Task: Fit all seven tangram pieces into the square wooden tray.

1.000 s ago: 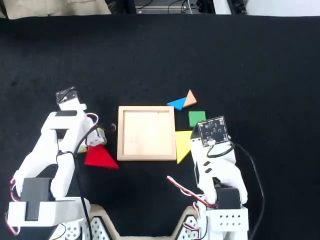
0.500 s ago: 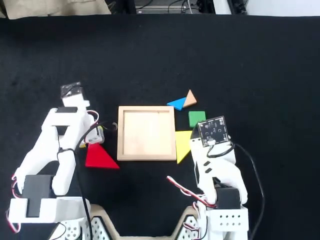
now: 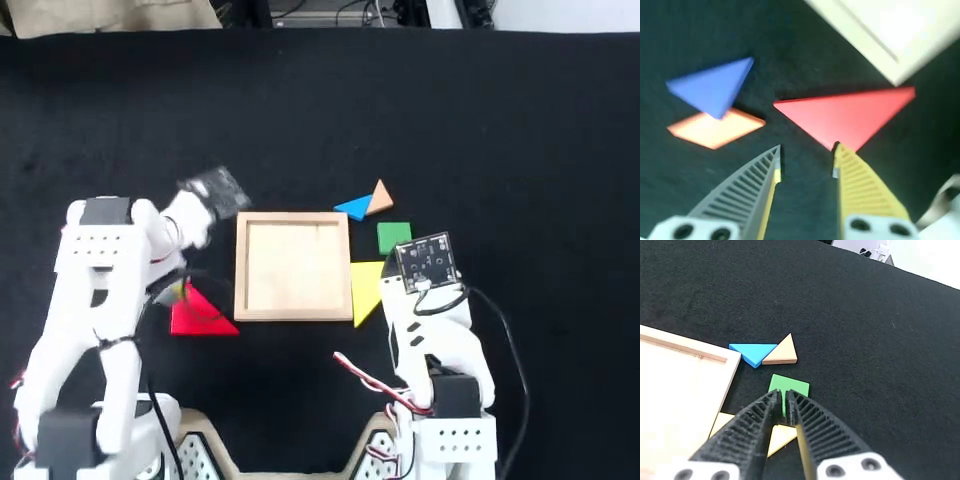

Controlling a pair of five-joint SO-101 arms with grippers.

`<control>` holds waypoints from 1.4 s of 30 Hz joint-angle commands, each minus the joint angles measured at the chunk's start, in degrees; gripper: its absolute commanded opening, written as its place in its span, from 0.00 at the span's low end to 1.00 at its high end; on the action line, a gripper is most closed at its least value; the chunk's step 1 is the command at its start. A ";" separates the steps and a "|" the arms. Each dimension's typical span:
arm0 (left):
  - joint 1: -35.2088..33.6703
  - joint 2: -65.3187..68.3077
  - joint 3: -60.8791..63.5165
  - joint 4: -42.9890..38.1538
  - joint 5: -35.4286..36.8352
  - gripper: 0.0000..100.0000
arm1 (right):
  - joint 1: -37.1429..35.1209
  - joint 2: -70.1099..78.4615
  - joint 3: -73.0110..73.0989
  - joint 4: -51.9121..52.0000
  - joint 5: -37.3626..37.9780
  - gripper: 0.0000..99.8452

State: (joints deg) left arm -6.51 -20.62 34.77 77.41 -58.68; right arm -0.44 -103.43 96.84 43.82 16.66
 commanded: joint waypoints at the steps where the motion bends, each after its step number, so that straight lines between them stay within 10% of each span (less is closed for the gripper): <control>1: 0.13 -3.78 -1.01 3.34 -16.18 0.36 | -0.97 -3.47 -0.31 0.26 0.62 0.03; 11: 12.88 -0.26 9.89 -9.67 -16.70 0.41 | -0.97 -3.47 -0.31 0.26 0.62 0.03; 42: 4.00 23.74 -3.74 -21.63 -21.10 0.21 | -0.97 -3.47 -0.31 0.26 0.62 0.03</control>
State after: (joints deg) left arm -0.09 3.21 37.23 57.10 -80.66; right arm -0.44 -103.43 96.84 43.82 16.66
